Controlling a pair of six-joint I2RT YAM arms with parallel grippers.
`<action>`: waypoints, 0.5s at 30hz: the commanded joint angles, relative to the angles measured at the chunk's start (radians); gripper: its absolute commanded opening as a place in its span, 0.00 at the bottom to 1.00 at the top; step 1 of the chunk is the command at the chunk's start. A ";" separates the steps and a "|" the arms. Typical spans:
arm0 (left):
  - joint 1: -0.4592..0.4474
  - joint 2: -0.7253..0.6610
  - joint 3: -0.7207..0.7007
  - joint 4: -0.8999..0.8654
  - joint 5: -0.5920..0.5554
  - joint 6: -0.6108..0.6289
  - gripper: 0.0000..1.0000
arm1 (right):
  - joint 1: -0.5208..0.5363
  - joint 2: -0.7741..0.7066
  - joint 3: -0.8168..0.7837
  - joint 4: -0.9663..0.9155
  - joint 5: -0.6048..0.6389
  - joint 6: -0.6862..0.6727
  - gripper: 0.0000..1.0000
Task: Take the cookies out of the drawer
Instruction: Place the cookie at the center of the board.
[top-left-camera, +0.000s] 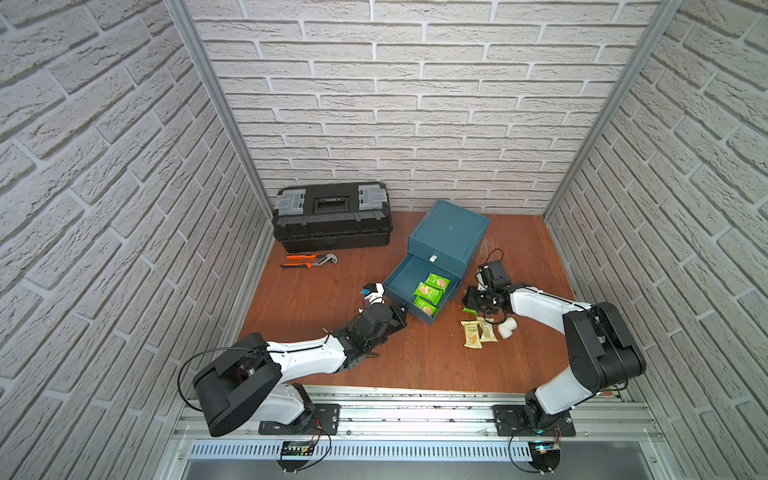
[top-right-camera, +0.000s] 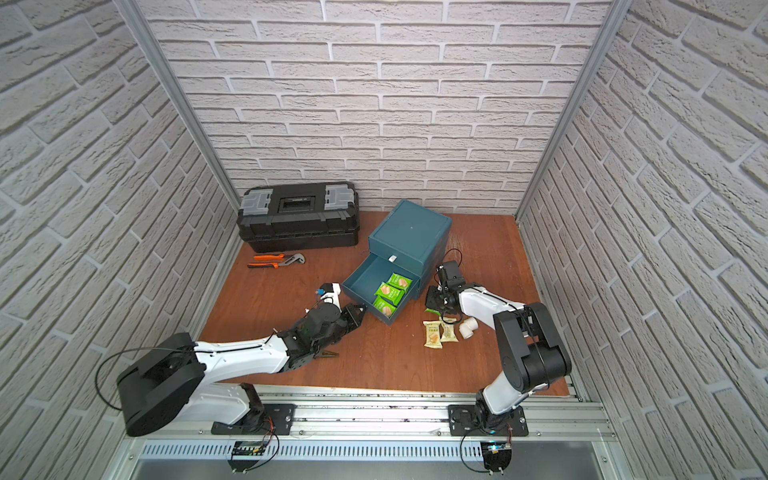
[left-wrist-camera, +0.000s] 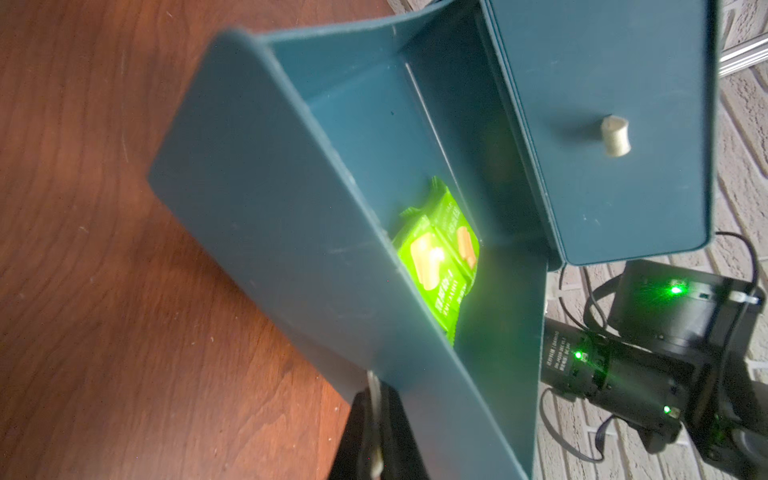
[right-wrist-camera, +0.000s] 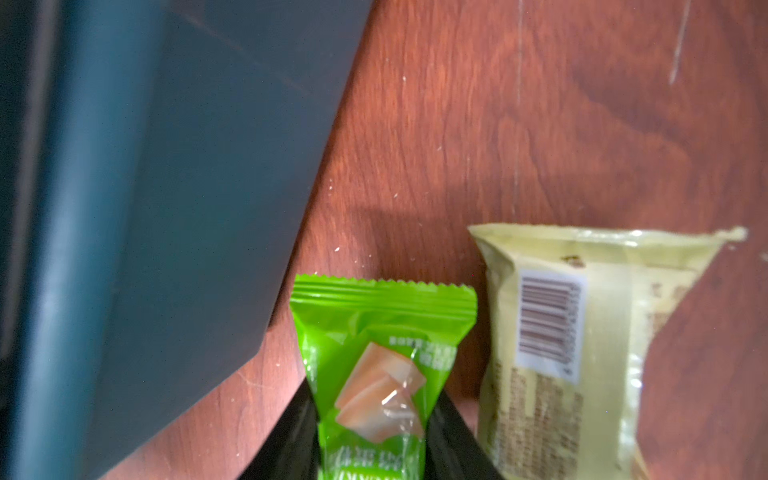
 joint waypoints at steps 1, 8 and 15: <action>0.008 0.004 0.022 0.035 -0.015 0.016 0.00 | -0.007 -0.010 0.004 0.029 0.022 -0.003 0.50; 0.008 0.002 0.022 0.033 -0.016 0.019 0.00 | -0.017 -0.086 0.007 -0.030 0.039 -0.011 0.58; 0.008 -0.004 0.019 0.020 -0.013 0.038 0.00 | -0.016 -0.357 0.030 -0.203 0.107 -0.051 0.56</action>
